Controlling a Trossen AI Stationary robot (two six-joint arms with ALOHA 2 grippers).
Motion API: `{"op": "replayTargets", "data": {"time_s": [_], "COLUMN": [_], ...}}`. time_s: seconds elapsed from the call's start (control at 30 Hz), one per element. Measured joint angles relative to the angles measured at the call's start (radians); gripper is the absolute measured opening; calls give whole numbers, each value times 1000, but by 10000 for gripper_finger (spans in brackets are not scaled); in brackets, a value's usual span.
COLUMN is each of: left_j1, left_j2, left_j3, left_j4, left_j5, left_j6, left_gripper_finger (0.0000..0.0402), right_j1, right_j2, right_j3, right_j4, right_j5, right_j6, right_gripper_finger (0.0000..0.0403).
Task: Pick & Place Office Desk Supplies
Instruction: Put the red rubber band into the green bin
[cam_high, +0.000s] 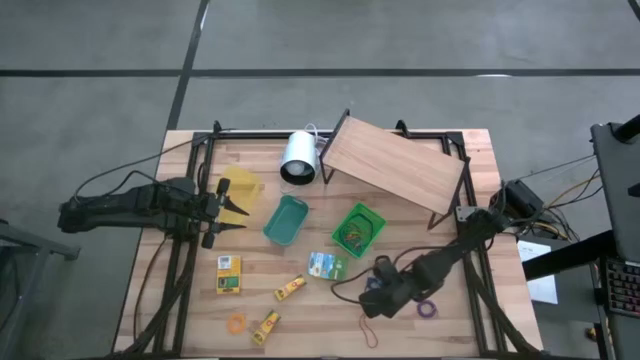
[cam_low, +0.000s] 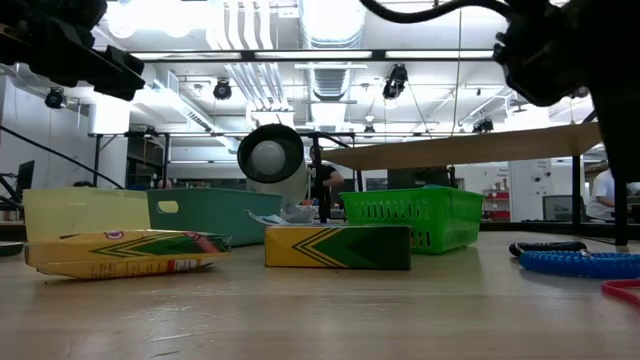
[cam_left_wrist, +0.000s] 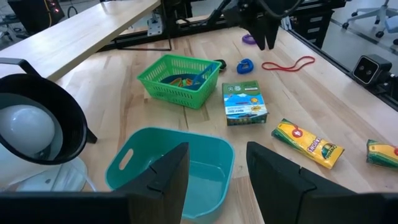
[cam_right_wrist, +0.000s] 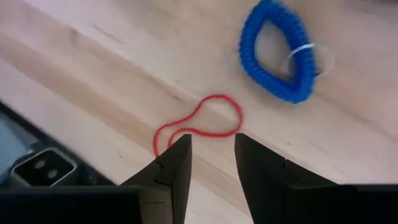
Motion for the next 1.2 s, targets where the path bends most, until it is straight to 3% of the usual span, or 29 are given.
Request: {"op": "replayTargets", "data": {"time_s": [0.4,0.6,1.2], "left_j1": [0,0,0], "left_j2": [17,22,24], "left_j3": [0,0,0], "left_j4": [0,-1,0], "left_j5": [0,0,0], "left_j6": [0,0,0], "left_gripper_finger": [164,164,164], "right_j1": [-46,-58,-58], "right_j2": [168,200,208], "right_j3": [192,253,218], "right_j4": [-180,-278,-258], "right_j5": [-132,-146,-128], "right_j6": [-143,-177,-182], "right_gripper_finger": [118,118,118]}}
